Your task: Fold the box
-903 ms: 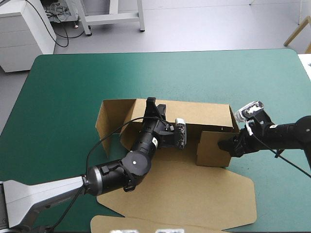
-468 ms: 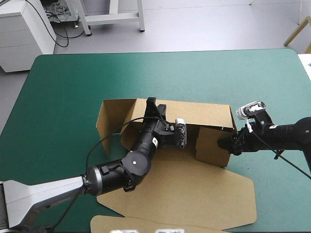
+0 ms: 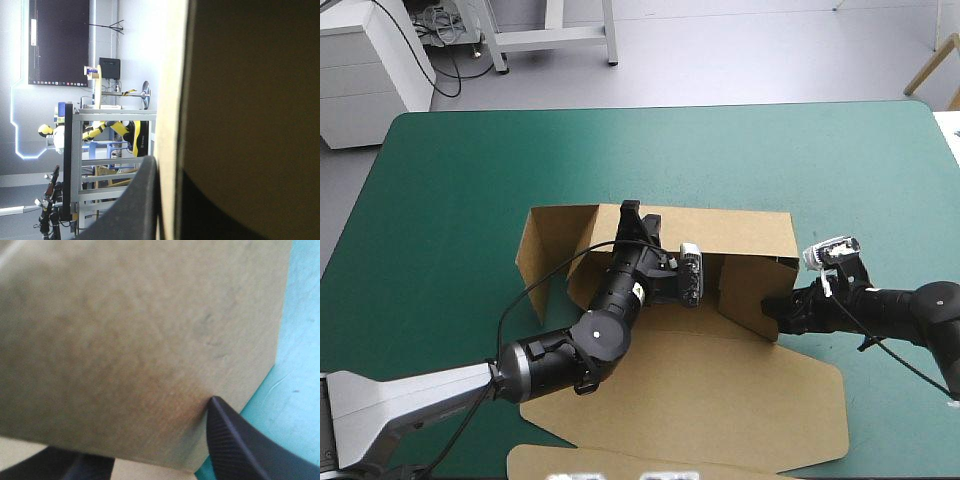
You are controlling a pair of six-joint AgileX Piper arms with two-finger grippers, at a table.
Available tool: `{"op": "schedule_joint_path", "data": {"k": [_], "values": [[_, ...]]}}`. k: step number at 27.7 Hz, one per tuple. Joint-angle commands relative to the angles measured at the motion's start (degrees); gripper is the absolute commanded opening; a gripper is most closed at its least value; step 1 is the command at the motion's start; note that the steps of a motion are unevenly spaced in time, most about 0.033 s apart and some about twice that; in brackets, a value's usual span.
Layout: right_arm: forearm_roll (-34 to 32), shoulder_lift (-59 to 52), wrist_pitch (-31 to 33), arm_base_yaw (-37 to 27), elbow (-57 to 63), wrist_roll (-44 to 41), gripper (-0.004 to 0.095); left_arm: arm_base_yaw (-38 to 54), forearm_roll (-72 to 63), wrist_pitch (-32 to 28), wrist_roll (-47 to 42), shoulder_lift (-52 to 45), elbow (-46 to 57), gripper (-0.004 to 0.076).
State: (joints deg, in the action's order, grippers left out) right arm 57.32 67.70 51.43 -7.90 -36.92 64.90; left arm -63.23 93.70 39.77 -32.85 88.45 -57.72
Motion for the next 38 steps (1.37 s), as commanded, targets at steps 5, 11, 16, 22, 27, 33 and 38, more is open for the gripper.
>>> {"op": "schedule_joint_path", "data": {"k": [5,11,16,22,27,33,38], "values": [[9.12,-1.1,-2.32,-0.14,-0.97,8.73,0.0184,-0.76,0.79,-2.28,-0.92,-1.9,-1.08,-0.001],[9.36,-1.1,-5.45,-0.14,-0.97,12.61,0.0183,-0.76,0.79,-2.28,-0.92,-1.9,-1.08,-0.001],[8.93,-1.1,-6.76,-0.14,-1.07,14.2,0.0182,-0.76,0.68,-2.28,-0.92,-1.9,-1.08,-0.001],[2.64,-1.33,-13.0,5.76,-1.98,12.72,0.0063,-0.76,0.12,-2.28,-0.92,-1.9,-1.08,-0.001],[-9.26,-1.33,-24.99,16.88,-3.52,2.57,0.0006,-0.76,-0.31,-1.77,-0.92,-1.9,-1.08,-0.001],[-16.65,-1.33,-30.56,21.1,-3.92,-6.57,0.0005,-0.76,-0.31,-1.87,-1.17,-1.9,-1.08,-0.001],[-16.4,-1.33,-30.3,21.1,-3.92,-7.26,0.0004,-0.76,-0.31,-2.26,-1.17,-1.9,-1.08,-0.001]]}}
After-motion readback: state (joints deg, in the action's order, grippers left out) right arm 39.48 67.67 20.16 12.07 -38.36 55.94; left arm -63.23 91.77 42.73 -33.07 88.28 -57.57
